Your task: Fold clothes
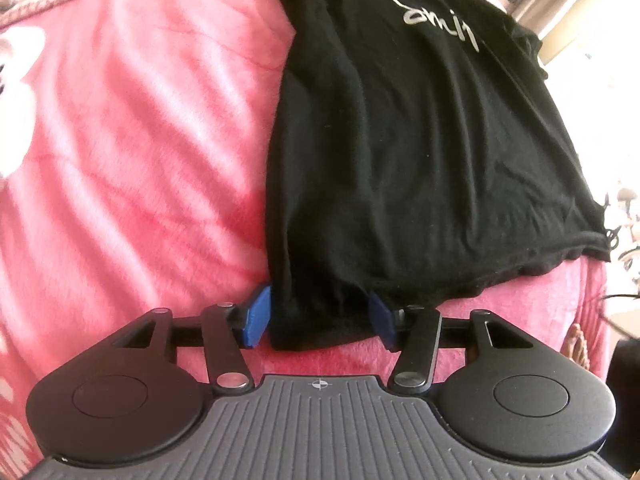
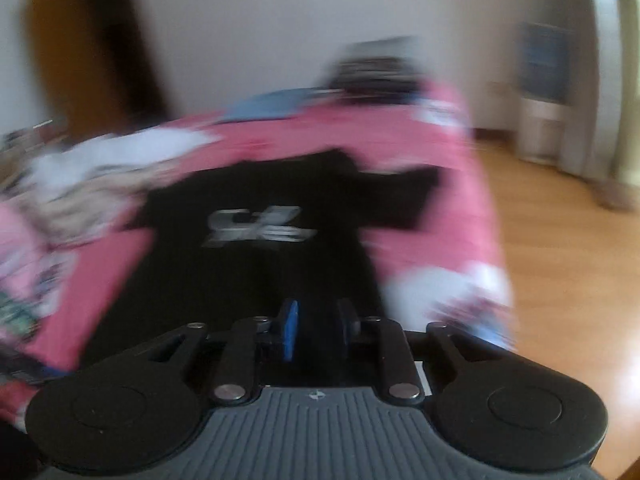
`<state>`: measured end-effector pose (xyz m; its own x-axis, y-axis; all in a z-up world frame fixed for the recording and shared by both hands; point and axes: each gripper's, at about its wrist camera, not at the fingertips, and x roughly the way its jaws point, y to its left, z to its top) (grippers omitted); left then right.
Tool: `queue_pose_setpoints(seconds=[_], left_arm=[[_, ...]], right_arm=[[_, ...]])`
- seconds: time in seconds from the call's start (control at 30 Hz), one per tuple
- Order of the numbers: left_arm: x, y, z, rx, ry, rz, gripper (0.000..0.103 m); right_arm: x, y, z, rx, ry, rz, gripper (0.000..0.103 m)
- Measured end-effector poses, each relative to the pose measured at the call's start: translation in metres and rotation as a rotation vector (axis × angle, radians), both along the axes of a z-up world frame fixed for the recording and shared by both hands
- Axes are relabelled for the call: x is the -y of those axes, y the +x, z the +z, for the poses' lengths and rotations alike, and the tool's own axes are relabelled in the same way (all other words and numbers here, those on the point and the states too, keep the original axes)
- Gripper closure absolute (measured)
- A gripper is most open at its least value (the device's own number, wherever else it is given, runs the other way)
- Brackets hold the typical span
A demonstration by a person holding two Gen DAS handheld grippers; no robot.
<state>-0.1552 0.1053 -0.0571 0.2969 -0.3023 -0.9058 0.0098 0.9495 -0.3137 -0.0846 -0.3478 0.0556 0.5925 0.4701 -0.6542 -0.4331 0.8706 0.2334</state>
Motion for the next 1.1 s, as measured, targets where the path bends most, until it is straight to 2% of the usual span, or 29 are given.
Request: queue_pose_setpoints(seconds=[0.1, 0.2, 0.3, 0.43, 0.5, 0.53, 0.57, 0.67, 0.77, 0.87, 1.03, 1.1], left_arm=[[0.001, -0.004, -0.003, 0.001, 0.004, 0.006, 0.049], [0.001, -0.006, -0.007, 0.005, 0.025, 0.016, 0.049], [-0.003, -0.009, -0.004, 0.019, 0.023, 0.012, 0.049], [-0.004, 0.0, -0.007, 0.033, 0.004, -0.001, 0.05], [-0.005, 0.003, -0.007, 0.048, 0.003, -0.015, 0.052], [-0.003, 0.005, -0.007, 0.061, 0.009, -0.025, 0.059], [-0.003, 0.005, -0.007, 0.068, 0.016, -0.024, 0.066], [-0.004, 0.002, -0.01, 0.081, 0.033, 0.008, 0.078], [-0.003, -0.001, -0.009, 0.096, 0.054, 0.012, 0.091], [0.001, -0.002, -0.007, 0.109, 0.075, -0.006, 0.094], [0.002, 0.001, -0.008, 0.091, 0.073, -0.001, 0.094], [0.001, 0.003, -0.009, 0.073, 0.061, 0.017, 0.09]], right_arm=[[-0.052, 0.017, 0.0, -0.03, 0.015, 0.198, 0.079], [-0.099, 0.038, -0.005, -0.112, 0.031, 0.344, 0.079], [-0.144, 0.057, -0.005, -0.208, -0.01, 0.488, 0.079], [-0.188, 0.072, -0.007, -0.323, -0.088, 0.59, 0.079], [-0.204, 0.078, -0.015, -0.345, -0.133, 0.606, 0.079], [-0.212, 0.081, -0.02, -0.345, -0.15, 0.612, 0.079], [-0.219, 0.084, -0.024, -0.331, -0.148, 0.607, 0.079], [-0.232, 0.096, -0.035, -0.284, -0.111, 0.559, 0.079], [-0.245, 0.111, -0.045, -0.206, -0.095, 0.508, 0.079], [-0.27, 0.124, -0.048, -0.066, -0.139, 0.528, 0.079], [-0.327, 0.149, -0.066, 0.041, -0.231, 0.612, 0.079], [-0.347, 0.159, -0.074, 0.093, -0.254, 0.628, 0.079]])
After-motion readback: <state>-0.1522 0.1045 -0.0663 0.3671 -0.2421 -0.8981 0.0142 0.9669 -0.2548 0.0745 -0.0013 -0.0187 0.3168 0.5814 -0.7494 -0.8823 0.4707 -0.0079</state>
